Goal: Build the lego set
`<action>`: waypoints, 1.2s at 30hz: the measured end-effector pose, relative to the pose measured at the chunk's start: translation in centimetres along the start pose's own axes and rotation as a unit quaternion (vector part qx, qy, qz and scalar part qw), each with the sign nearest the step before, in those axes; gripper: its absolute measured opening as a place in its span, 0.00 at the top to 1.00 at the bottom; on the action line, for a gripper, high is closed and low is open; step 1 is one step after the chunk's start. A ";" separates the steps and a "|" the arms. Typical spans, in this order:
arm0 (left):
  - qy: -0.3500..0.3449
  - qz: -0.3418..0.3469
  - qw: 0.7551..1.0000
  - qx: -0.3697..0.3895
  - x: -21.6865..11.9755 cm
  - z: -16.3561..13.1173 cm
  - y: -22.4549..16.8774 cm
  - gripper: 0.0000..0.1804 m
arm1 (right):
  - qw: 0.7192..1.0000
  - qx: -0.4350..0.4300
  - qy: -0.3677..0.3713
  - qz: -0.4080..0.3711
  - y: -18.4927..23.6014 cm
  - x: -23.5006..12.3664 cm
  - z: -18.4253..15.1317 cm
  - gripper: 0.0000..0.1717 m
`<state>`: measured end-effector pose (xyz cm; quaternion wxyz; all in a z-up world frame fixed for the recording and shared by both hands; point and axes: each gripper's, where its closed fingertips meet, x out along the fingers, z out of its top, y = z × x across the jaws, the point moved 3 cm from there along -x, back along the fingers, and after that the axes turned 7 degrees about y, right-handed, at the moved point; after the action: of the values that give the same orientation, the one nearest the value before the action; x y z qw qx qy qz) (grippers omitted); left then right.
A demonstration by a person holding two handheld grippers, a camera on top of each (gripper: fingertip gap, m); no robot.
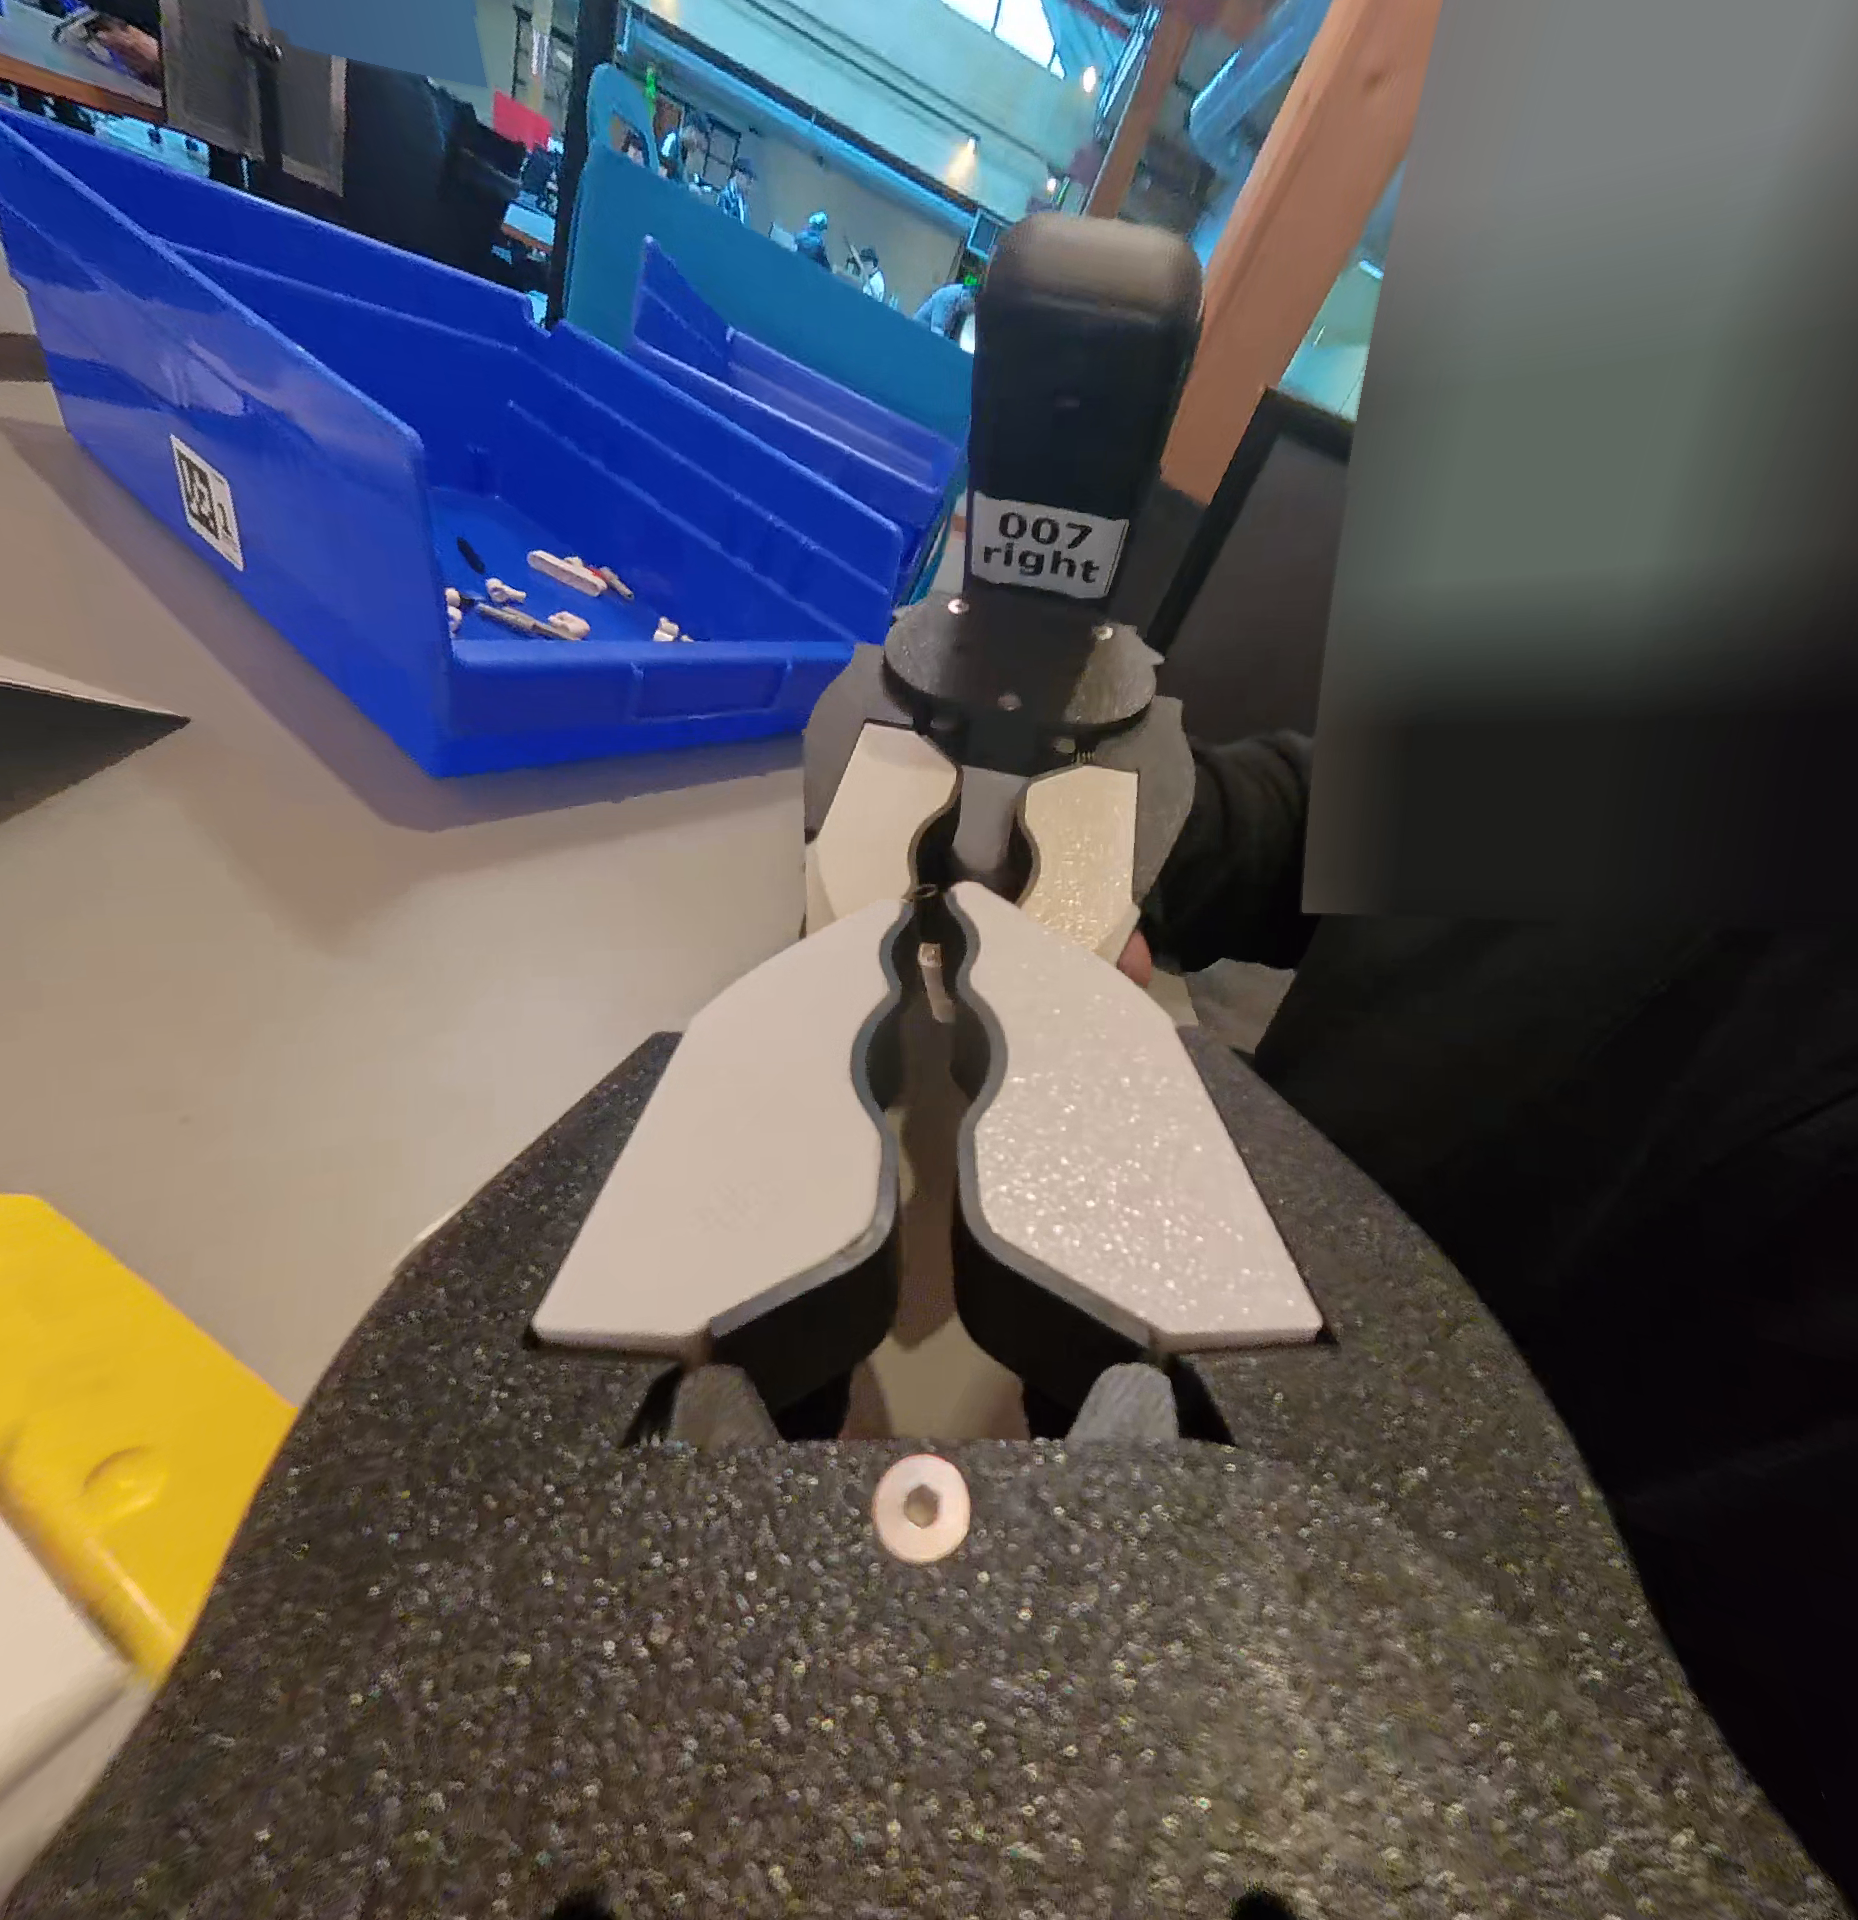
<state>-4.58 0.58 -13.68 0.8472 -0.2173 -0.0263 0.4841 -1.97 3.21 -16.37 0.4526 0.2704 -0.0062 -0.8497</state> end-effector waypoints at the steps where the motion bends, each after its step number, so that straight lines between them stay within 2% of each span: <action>1: -0.003 0.000 1.000 -0.001 0.0 0.1 0.0 0.98 | 1.000 0.004 -0.007 -0.001 0.0 0.0 0.2 0.87; 4: -0.007 0.001 1.000 -0.002 -0.1 0.1 0.0 0.98 | 0.998 0.023 -0.047 0.016 -0.1 -0.6 0.9 0.97; 12: -0.016 -0.009 1.000 -0.014 -0.5 0.3 0.1 0.98 | 0.996 0.039 -0.075 0.022 -0.5 -1.5 1.3 0.97; 21: 0.011 -0.014 1.000 -0.006 -0.4 -0.2 0.0 1.00 | 0.992 0.053 -0.116 0.016 -1.3 -3.0 1.9 1.00; 30: 0.033 -0.006 0.999 0.000 0.0 -0.6 0.0 1.00 | 0.994 0.053 -0.100 -0.003 -1.8 -2.9 1.4 1.00; 36: 0.087 0.027 0.996 0.012 0.7 -1.8 0.2 1.00 | 0.997 0.039 -0.063 0.011 -1.1 -2.4 0.7 1.00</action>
<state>-3.97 0.62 -15.51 0.8353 -0.2495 0.0591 0.4863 -2.09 5.57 -15.01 0.4495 0.2333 -0.0709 -0.8594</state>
